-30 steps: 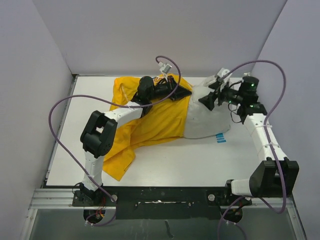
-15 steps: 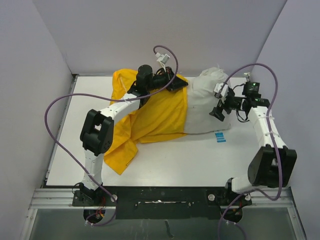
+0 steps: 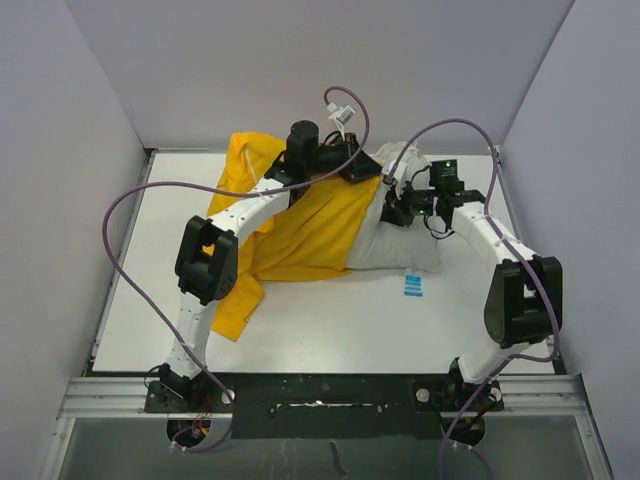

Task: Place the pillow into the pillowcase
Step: Stuff the pillow into the pillowcase.

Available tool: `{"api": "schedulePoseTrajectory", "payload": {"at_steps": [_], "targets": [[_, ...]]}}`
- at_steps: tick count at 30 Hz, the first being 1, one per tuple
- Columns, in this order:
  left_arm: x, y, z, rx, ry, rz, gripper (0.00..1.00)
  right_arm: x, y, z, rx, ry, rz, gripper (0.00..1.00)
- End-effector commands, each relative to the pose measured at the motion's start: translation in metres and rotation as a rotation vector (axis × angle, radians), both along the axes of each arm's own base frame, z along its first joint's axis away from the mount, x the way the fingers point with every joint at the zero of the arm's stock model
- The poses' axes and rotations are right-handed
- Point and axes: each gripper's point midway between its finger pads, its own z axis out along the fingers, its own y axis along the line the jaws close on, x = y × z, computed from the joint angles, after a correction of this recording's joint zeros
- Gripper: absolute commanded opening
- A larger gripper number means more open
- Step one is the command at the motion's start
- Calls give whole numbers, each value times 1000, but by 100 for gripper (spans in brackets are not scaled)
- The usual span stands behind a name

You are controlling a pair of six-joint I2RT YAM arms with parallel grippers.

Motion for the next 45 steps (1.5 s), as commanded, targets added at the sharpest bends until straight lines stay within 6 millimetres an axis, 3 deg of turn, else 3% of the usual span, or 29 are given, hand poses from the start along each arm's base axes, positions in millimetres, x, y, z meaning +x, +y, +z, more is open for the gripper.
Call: {"api": "schedulePoseTrajectory", "payload": {"at_steps": [1, 2, 4, 7, 9, 11, 14, 17, 20, 21, 22, 24, 27, 29, 32, 35, 37, 45], "targets": [[-22, -23, 35, -41, -63, -106, 0, -73, 91, 123, 335, 5, 224, 0], [-23, -24, 39, -49, -65, -108, 0, -75, 90, 132, 362, 7, 196, 0], [-26, -27, 44, -64, -66, -112, 0, -56, 73, 130, 368, -8, 59, 0], [-28, -29, 32, -64, -41, -104, 0, -18, 21, 81, 313, 45, -200, 0], [-28, -29, 17, -52, -7, -96, 0, -7, -11, 37, 258, 140, -297, 0], [-27, -28, 4, -42, 19, -89, 0, -6, -29, -5, 186, 219, -333, 0], [-27, -28, -4, -35, 38, -80, 4, -22, -34, -32, 140, 307, -279, 1], [-30, -23, 0, -7, 28, -68, 21, -43, -23, -14, 150, 313, -127, 17], [-37, 2, 6, 79, -50, -4, 41, -59, -22, 25, 130, 179, -11, 41], [-41, 20, 17, 103, -113, 41, 47, -67, -23, 40, 116, 133, 16, 48], [-40, 35, 3, 139, -107, 85, 53, -72, -23, 56, 100, 61, 45, 57], [-47, 77, 0, 159, -139, 171, 64, -87, -23, 82, 69, -57, 103, 73], [-61, 143, -25, 134, -64, 291, 72, -108, -17, 111, 35, -220, 214, 96], [-66, 178, -58, 104, 52, 350, 73, -120, -5, 119, 20, -309, 318, 98], [-76, 208, -110, 68, 196, 403, 74, -137, 25, 108, -28, -368, 505, 98], [-78, 213, -142, 62, 263, 414, 75, -144, 55, 82, -108, -352, 634, 98], [-72, 210, -161, 81, 314, 415, 76, -138, 65, 63, -173, -332, 667, 98], [-40, 189, -217, 198, 364, 489, 83, -87, 49, -3, -472, -293, 614, 98]]}}
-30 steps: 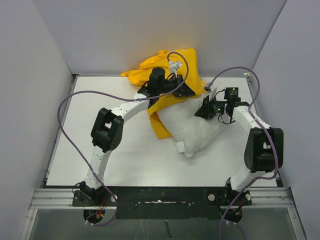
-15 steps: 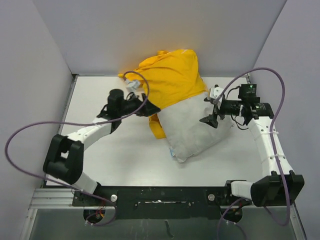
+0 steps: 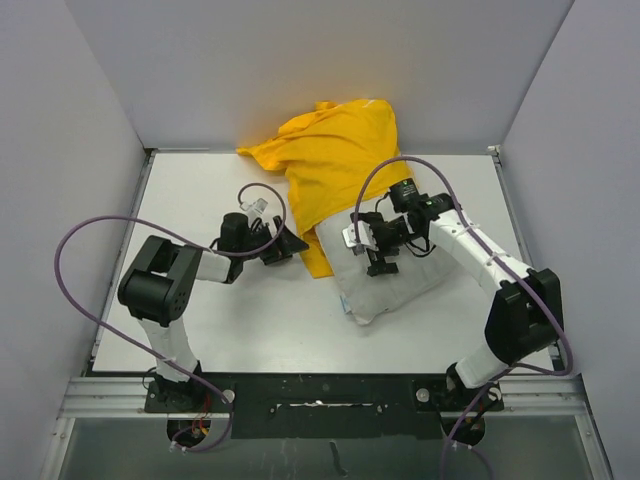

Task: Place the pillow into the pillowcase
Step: Stuff the pillow into the pillowcase.

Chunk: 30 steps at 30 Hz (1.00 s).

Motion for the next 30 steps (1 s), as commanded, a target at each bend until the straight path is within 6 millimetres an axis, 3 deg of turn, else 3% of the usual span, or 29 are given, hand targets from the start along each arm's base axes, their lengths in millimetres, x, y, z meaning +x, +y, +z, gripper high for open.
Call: {"api": "schedulePoseTrajectory", "payload": {"at_steps": [1, 5, 8, 12, 14, 16, 18, 21, 23, 24, 25, 27, 30], "targets": [[44, -24, 8, 54, -134, 37, 83, 38, -18, -15, -153, -164, -53, 98], [56, -38, -15, 119, -112, 49, 74, 50, -22, -38, -210, -176, -95, 96], [58, -41, -29, 128, -91, 54, 44, 56, -22, -45, -209, -163, -136, 81], [54, -49, -31, 92, -111, 2, 3, 70, -18, -42, -187, -168, -208, 26], [46, -59, -9, 30, -158, -62, 0, 83, -15, -32, -168, -193, -264, 6], [30, -74, 27, -27, -212, -160, 0, 103, -10, -8, -126, -259, -338, 0], [1, -90, 69, -82, -245, -287, 0, 127, -3, 36, -46, -364, -421, 0], [-55, -110, 143, -171, -286, -475, 0, 156, 5, 125, 90, -548, -543, 0], [-102, -120, 185, -216, -315, -601, 0, 164, 7, 162, 135, -593, -609, 0], [-120, -122, 201, -230, -326, -641, 0, 167, 6, 170, 143, -604, -636, 0], [-137, -121, 211, -238, -322, -674, 0, 169, 4, 171, 141, -613, -653, 0], [-163, -117, 222, -262, -312, -721, 0, 170, 1, 148, 111, -600, -675, 0], [-183, -106, 208, -269, -249, -733, 0, 155, 4, 72, 30, -482, -624, 0]]}}
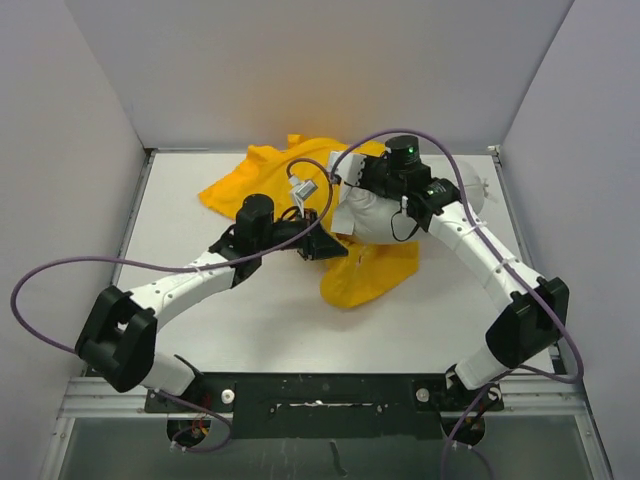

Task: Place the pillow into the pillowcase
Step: Stuff the pillow into the pillowcase.

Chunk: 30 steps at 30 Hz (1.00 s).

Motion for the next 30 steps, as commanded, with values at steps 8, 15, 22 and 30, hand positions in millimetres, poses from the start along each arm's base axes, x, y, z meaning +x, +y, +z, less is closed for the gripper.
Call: {"api": "schedulePoseTrajectory", "payload": {"at_steps": [8, 15, 22, 30], "targets": [[-86, 43, -80, 108, 273, -127, 13, -147, 28, -195, -8, 532, 419, 22], [-84, 76, -64, 218, 196, -8, 43, -215, 20, -91, 184, 620, 715, 74], [-49, 109, 12, 268, -200, 205, 67, -187, -33, -14, 421, 497, 534, 96], [43, 66, 61, 527, -544, 380, 70, -83, -129, -64, 656, 538, -145, 100]]}}
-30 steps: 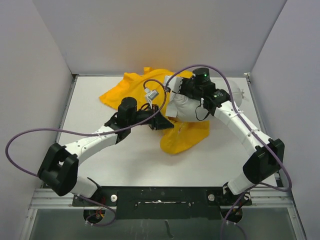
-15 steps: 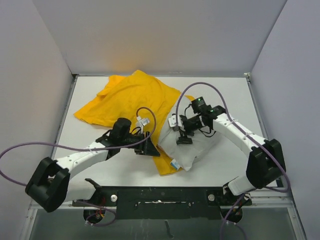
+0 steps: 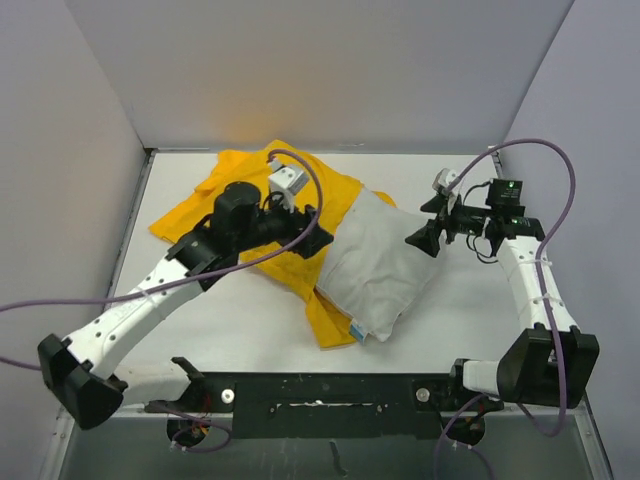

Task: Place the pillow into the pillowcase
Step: Stuff the pillow into the pillowcase.

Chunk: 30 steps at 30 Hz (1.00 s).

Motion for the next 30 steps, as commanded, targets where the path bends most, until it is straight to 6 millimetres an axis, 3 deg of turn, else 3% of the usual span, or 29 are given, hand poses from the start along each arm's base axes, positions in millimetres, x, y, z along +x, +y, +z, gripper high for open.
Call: {"api": "schedulePoseTrajectory", "payload": {"at_steps": [1, 4, 6, 8, 11, 14, 24, 30], "targets": [[68, -14, 2, 263, -196, 160, 71, 44, -30, -29, 15, 114, -270, 100], [107, -33, -6, 383, -231, 203, 72, 50, -33, -59, -35, 159, -303, 98], [128, -45, -12, 432, -243, 216, 73, 51, -28, -79, -77, 195, -293, 89], [146, -57, -17, 462, -258, 222, 72, 48, -18, -93, -110, 221, -259, 70], [170, -67, -24, 502, -271, 240, 71, 43, -8, -107, -158, 241, -219, 34], [186, -72, -38, 546, -256, 238, 68, 42, -6, -111, -176, 251, -200, 19], [195, -77, -90, 632, -176, 189, 56, 39, -3, -110, -162, 253, -179, 13], [196, -75, -83, 632, -170, 188, 14, 38, -1, -111, -161, 257, -173, 12]]}}
